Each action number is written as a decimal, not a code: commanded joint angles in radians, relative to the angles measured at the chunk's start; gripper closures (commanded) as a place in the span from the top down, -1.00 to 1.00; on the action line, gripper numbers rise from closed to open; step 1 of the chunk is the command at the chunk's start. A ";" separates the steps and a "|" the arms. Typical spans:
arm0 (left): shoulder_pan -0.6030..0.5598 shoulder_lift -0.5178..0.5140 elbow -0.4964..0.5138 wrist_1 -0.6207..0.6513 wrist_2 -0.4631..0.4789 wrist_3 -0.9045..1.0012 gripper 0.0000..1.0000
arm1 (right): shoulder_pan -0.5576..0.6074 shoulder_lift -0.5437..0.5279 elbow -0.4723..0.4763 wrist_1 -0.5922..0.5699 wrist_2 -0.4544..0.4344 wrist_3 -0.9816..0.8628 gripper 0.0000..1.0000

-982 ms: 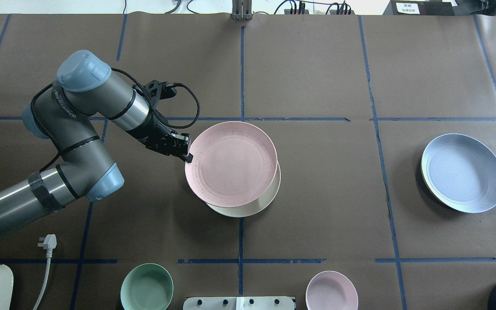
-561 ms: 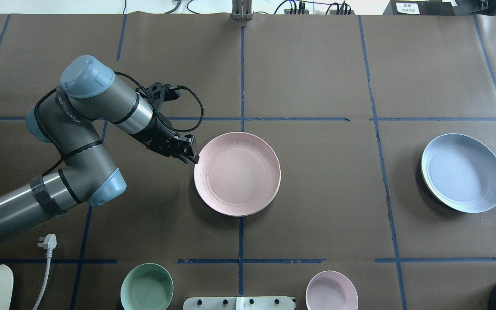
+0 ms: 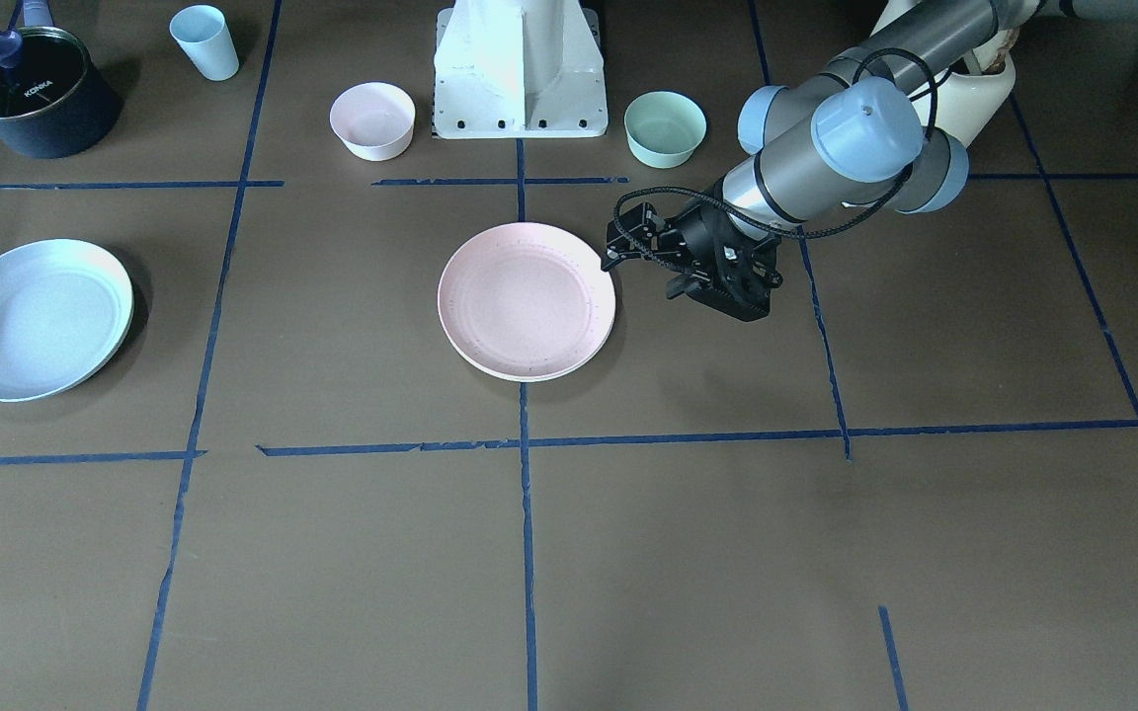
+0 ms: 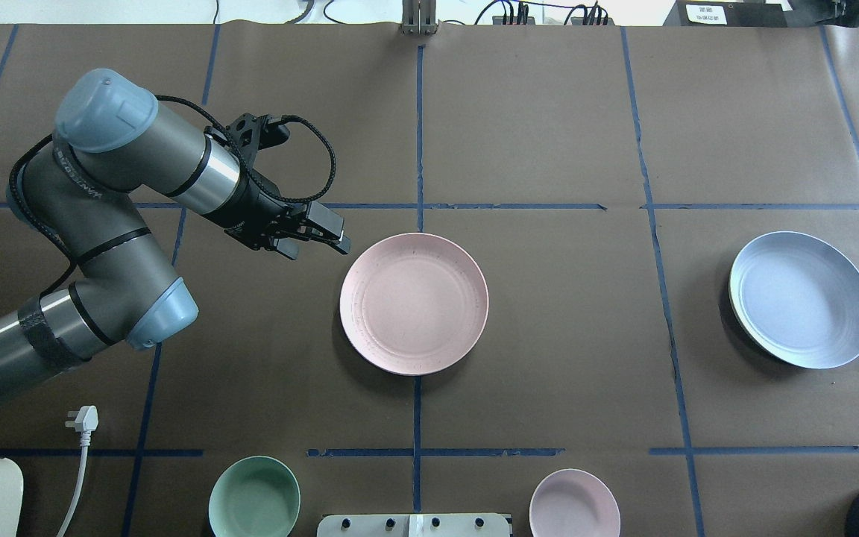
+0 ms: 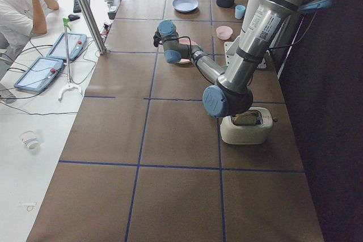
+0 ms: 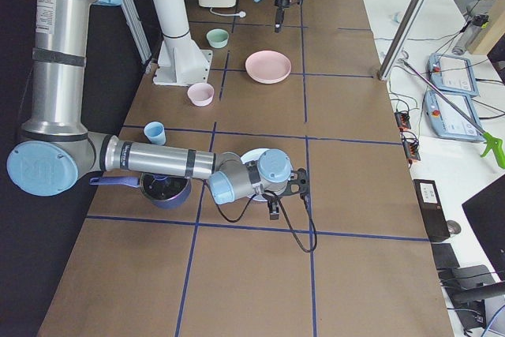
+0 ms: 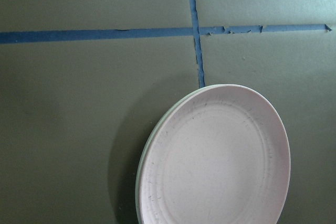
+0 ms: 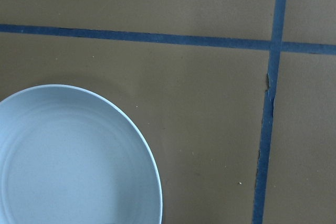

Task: Stack three plates with pink and blue

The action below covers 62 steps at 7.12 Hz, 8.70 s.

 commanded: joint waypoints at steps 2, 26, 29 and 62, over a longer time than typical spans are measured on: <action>-0.001 0.009 -0.024 0.002 0.002 -0.018 1.00 | -0.102 0.005 -0.088 0.229 -0.063 0.272 0.55; -0.029 0.041 -0.097 0.000 0.000 -0.020 1.00 | -0.794 0.566 0.193 0.007 -0.450 1.135 0.96; -0.071 0.078 -0.086 0.008 0.005 -0.006 1.00 | -0.666 0.469 0.257 0.007 -0.398 1.119 1.00; -0.776 0.543 -0.011 0.755 -0.043 1.353 1.00 | 0.233 0.117 0.164 -0.729 -0.093 -0.568 1.00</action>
